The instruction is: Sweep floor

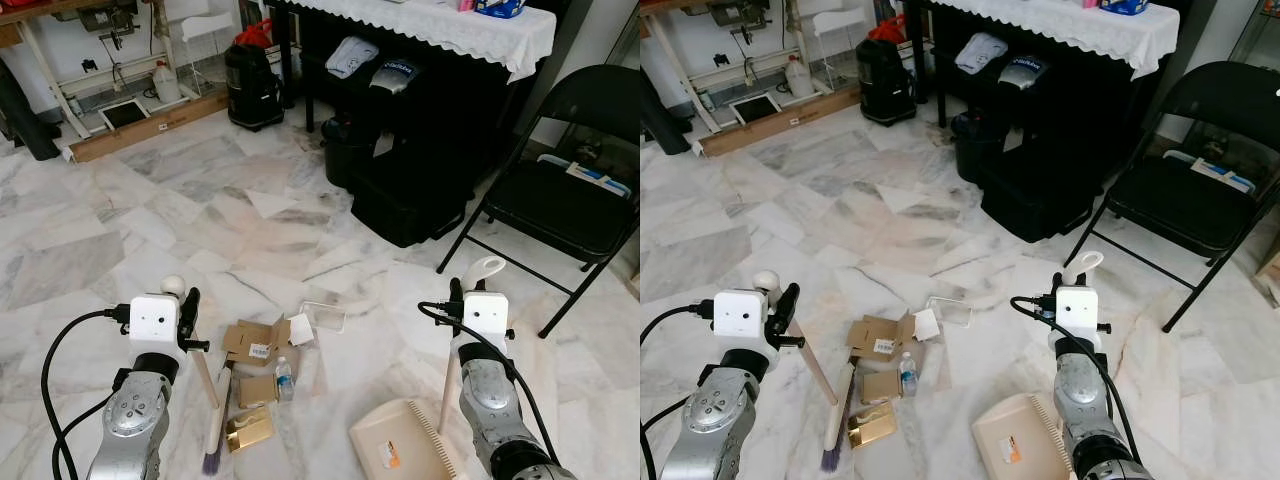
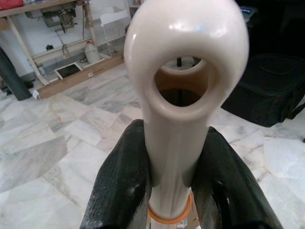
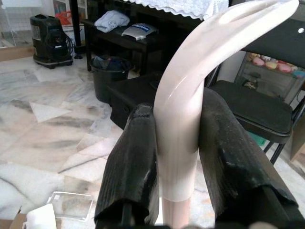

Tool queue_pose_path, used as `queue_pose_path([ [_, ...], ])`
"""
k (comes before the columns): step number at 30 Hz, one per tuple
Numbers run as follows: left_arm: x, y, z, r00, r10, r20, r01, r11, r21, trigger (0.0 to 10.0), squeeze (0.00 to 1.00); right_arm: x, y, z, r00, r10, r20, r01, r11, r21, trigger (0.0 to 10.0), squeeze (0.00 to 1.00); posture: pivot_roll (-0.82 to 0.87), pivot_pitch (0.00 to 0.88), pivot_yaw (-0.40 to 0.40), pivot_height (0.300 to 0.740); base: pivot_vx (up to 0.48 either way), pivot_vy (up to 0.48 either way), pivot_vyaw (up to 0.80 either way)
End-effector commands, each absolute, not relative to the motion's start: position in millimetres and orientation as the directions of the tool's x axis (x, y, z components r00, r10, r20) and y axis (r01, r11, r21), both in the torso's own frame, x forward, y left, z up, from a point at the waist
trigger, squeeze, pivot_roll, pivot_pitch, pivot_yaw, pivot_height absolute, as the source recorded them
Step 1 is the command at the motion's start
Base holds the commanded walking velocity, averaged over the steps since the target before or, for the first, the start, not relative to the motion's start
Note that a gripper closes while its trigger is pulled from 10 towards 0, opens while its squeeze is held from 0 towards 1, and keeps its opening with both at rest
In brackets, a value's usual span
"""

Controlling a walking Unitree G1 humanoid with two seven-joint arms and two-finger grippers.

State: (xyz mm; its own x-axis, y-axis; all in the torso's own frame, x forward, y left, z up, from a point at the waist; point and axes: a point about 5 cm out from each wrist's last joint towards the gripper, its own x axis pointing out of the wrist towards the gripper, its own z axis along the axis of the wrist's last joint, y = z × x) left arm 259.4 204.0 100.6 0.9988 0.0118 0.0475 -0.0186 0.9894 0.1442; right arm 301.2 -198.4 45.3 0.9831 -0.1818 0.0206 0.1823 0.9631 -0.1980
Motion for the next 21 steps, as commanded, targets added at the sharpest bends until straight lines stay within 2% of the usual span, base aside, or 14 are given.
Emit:
queue_pose_path([
  [1,261.4,204.7,108.8,0.995,0.005,0.096,-0.019,0.988,0.153,10.0,0.00,304.3,-199.0,51.4,0.983,-0.178,0.053,0.185,0.963,-0.194,10.0,0.00,0.11,0.059,0.006,0.740,-0.262,0.000,0.00],
  [21,262.2,205.2,110.3,0.995,0.009,0.102,-0.025,0.988,0.153,10.0,0.00,305.0,-200.8,52.3,0.982,-0.182,0.054,0.190,0.962,-0.197,10.0,0.00,0.12,0.068,0.004,0.740,-0.305,0.000,0.00],
])
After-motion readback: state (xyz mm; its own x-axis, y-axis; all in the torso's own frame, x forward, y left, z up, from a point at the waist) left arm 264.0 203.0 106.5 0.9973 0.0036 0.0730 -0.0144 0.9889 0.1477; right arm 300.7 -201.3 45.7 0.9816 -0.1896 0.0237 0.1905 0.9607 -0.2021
